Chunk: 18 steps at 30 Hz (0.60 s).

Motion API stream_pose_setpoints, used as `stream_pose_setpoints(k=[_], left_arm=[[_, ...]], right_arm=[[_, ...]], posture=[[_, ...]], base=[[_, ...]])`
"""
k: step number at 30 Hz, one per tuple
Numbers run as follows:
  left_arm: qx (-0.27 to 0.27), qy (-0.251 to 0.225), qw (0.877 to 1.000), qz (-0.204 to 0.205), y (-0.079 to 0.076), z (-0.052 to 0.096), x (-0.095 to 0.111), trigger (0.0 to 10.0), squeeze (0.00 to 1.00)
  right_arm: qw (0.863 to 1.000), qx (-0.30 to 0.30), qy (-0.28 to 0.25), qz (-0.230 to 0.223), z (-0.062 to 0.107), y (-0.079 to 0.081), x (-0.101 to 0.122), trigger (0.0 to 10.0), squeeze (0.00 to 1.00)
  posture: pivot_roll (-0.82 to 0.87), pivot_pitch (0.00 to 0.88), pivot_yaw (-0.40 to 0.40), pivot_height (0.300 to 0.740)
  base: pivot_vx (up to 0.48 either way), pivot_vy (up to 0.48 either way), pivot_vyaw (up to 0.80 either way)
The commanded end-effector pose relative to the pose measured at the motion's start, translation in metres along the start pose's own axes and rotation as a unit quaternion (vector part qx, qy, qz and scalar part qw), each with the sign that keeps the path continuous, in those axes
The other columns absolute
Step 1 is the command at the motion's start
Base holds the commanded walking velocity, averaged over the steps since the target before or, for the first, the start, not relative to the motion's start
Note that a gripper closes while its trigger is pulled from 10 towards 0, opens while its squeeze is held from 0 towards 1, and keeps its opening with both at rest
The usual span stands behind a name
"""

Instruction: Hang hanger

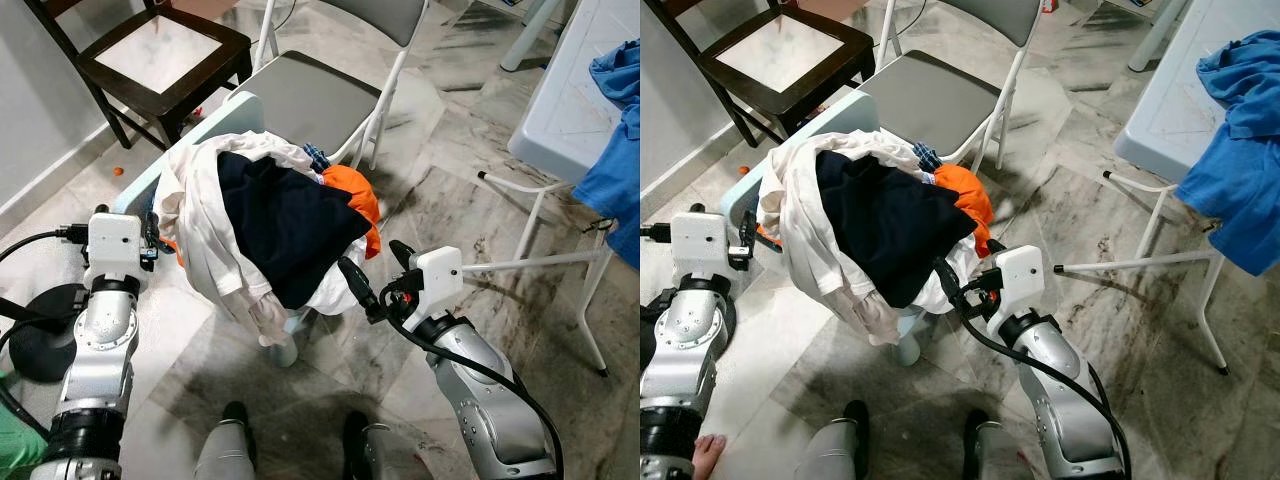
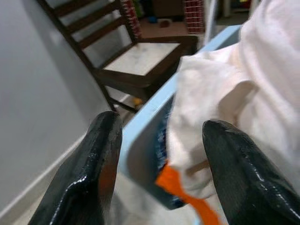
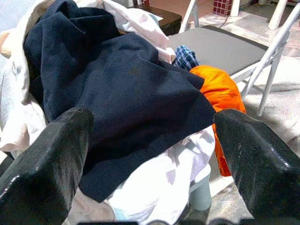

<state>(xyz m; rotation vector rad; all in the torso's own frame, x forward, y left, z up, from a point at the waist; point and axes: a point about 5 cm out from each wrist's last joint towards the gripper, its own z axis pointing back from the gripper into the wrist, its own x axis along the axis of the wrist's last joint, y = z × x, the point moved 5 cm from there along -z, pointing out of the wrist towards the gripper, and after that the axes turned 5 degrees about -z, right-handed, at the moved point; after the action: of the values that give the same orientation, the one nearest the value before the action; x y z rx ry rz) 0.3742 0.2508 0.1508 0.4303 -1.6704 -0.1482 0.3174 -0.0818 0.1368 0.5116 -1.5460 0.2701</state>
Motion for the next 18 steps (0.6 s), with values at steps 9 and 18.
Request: stream_pose_setpoints(k=[9, 18], left_arm=[[-0.040, 0.037, 0.998, 0.019, -0.023, -0.018, -0.011, 10.0, 0.00], [-0.043, 0.055, 0.996, 0.050, -0.029, -0.028, -0.016, 0.0, 0.00]], right_arm=[[1.000, -0.007, 0.007, 0.009, 0.008, -0.002, -0.002, 10.0, 0.00], [1.000, -0.016, 0.006, 0.013, 0.011, -0.005, -0.001, 10.0, 0.00]], posture=[[0.04, 0.345, -0.062, 0.740], [0.02, 0.344, -0.056, 0.740]], base=[[0.000, 0.000, 0.00], [0.000, 0.000, 0.00]])
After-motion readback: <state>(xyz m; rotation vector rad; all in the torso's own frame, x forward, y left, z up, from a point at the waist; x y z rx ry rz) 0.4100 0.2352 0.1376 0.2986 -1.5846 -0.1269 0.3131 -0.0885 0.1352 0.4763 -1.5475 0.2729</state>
